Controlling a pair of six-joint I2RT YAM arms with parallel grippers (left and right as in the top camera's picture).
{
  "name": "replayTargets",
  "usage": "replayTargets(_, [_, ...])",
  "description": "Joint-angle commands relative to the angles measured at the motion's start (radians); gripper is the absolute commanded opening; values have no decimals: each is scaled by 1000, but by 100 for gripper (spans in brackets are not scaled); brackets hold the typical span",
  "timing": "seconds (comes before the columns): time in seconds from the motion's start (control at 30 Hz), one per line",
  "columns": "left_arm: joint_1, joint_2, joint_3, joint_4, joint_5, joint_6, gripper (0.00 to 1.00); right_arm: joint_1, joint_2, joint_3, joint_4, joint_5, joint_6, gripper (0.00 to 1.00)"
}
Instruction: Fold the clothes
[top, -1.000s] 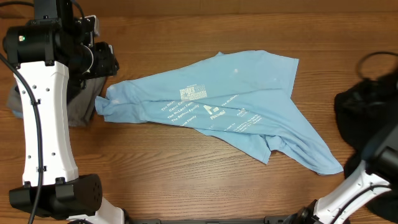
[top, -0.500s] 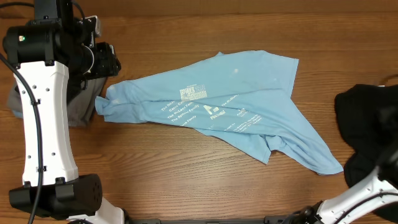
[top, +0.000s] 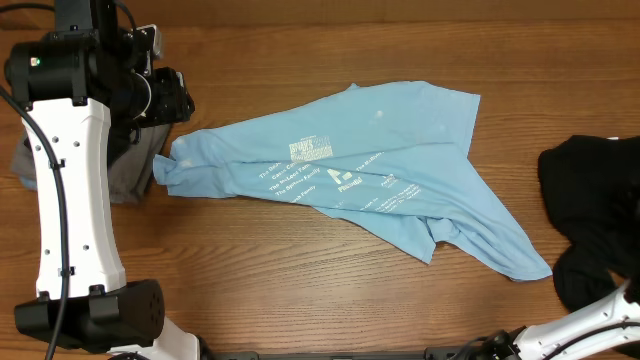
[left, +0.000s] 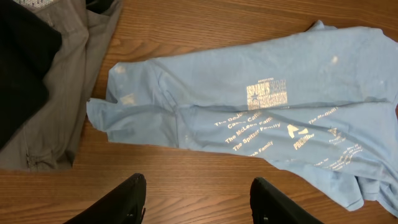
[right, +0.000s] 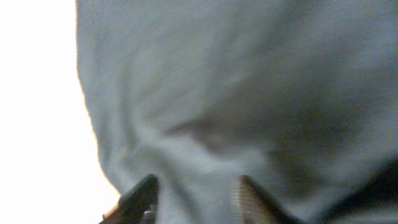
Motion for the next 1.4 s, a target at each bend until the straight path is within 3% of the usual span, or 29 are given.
replayTargets(0.0, [-4,-4,11,-1,19,22,58,97,-10,23,-14,-31,-89,53])
replayTargets(0.13, [-4,-4,11,-2,20,22,58,221,-10,21,-38,214,-42,63])
replayTargets(0.23, [-4,-4,11,0,31,22,58,317,-8,19,-34,402,5,75])
replayTargets(0.33, [-4,-4,11,4,45,22,59,400,-1,18,-19,555,37,78])
replayTargets(0.37, [-4,-4,11,3,45,22,59,425,5,17,-17,616,56,76])
replayTargets(0.53, [-4,-4,11,-13,47,22,58,463,61,2,-15,858,180,29])
replayTargets(0.7, [-4,-4,11,-44,49,23,57,345,105,1,5,955,201,27])
replayTargets(0.83, [-4,-4,11,-47,49,23,57,189,106,15,17,943,201,22])
replayTargets(0.97, [-4,-4,11,-44,49,23,57,39,106,43,61,749,87,24])
replayTargets(1.07, [-4,-4,11,-42,49,23,57,-21,106,74,60,687,80,34])
replayTargets(1.13, [-4,-4,11,-43,49,23,57,-58,101,116,43,537,80,56])
replayTargets(1.23, [-4,-4,11,-46,49,23,57,-74,79,175,23,342,80,65])
replayTargets(1.37, [-4,-4,11,-46,49,34,59,-61,20,243,11,138,66,69])
